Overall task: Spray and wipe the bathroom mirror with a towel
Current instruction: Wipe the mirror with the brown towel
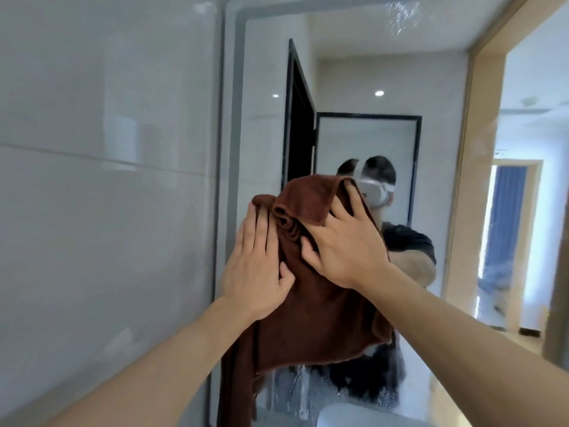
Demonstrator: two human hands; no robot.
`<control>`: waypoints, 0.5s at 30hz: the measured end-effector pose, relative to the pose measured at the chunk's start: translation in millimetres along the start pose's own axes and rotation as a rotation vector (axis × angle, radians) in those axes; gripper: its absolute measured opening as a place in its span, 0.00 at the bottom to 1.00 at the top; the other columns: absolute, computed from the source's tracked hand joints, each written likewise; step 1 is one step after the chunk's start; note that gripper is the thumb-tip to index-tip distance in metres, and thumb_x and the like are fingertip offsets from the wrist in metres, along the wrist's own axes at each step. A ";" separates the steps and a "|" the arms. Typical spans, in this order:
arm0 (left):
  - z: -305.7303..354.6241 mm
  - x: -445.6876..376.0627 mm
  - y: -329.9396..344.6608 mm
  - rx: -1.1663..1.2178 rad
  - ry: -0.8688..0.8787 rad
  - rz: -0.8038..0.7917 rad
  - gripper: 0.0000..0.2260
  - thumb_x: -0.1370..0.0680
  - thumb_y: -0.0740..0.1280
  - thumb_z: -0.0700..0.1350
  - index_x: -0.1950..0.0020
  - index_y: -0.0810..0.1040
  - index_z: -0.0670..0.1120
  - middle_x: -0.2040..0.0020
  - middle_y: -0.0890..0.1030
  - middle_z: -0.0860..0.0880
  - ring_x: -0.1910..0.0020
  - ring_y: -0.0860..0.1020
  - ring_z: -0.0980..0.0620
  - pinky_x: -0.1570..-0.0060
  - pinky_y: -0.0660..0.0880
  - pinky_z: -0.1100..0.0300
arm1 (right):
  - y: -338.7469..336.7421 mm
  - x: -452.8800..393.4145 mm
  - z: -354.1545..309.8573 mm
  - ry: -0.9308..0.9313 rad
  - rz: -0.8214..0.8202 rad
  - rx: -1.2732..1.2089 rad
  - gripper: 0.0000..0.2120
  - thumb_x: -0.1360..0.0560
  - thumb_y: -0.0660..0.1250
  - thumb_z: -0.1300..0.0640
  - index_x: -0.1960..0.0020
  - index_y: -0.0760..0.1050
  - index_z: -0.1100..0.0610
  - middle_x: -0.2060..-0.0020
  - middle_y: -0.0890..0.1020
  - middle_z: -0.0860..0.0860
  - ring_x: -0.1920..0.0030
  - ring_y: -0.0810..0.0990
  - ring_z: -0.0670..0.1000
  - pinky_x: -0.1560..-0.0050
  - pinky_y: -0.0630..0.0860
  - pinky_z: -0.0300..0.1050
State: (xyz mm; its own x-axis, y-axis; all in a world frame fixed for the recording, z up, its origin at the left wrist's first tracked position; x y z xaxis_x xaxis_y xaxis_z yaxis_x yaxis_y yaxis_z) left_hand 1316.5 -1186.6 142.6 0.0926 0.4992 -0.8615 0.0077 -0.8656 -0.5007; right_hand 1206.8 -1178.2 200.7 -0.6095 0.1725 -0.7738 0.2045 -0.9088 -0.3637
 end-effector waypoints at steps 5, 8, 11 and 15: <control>57.0 -46.7 -28.4 0.046 0.066 0.067 0.40 0.24 0.55 0.53 0.19 0.45 0.35 0.18 0.47 0.36 0.18 0.41 0.39 0.20 0.46 0.45 | -31.0 0.5 71.1 0.108 0.030 0.082 0.31 0.22 0.57 0.45 0.21 0.64 0.52 0.23 0.70 0.54 0.21 0.63 0.59 0.21 0.46 0.66; 106.2 -67.3 -39.6 0.065 0.087 0.127 0.40 0.24 0.55 0.54 0.19 0.45 0.35 0.18 0.47 0.36 0.18 0.41 0.39 0.20 0.47 0.44 | -45.9 15.4 111.0 0.167 0.045 0.120 0.30 0.21 0.55 0.45 0.19 0.61 0.50 0.22 0.67 0.54 0.20 0.60 0.58 0.21 0.47 0.67; 150.3 -70.0 -40.6 0.073 0.104 0.160 0.39 0.24 0.54 0.54 0.20 0.45 0.34 0.18 0.46 0.35 0.19 0.41 0.39 0.20 0.48 0.43 | -53.4 48.4 136.9 0.262 0.072 0.129 0.30 0.20 0.55 0.47 0.19 0.60 0.51 0.22 0.68 0.54 0.21 0.61 0.59 0.21 0.46 0.67; 205.2 -42.0 -20.8 0.048 0.253 0.153 0.38 0.22 0.53 0.54 0.20 0.44 0.34 0.18 0.47 0.34 0.19 0.43 0.37 0.20 0.46 0.43 | -46.1 120.2 145.1 0.412 0.139 0.094 0.30 0.22 0.59 0.51 0.21 0.63 0.55 0.26 0.72 0.58 0.24 0.66 0.62 0.22 0.49 0.70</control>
State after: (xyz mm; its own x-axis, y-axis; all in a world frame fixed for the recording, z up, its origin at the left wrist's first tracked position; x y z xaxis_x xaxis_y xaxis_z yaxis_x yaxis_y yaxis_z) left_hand 1108.2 -1181.4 172.0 0.3347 0.3317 -0.8820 -0.0716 -0.9243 -0.3748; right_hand 1012.9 -1170.7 199.8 -0.2210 0.1655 -0.9611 0.1811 -0.9614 -0.2072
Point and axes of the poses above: each hand's wrist, its own x-axis away from the middle knuckle, its own y-axis out of the palm, z = x × y, the point moved 9 cm from there along -x, towards the middle knuckle
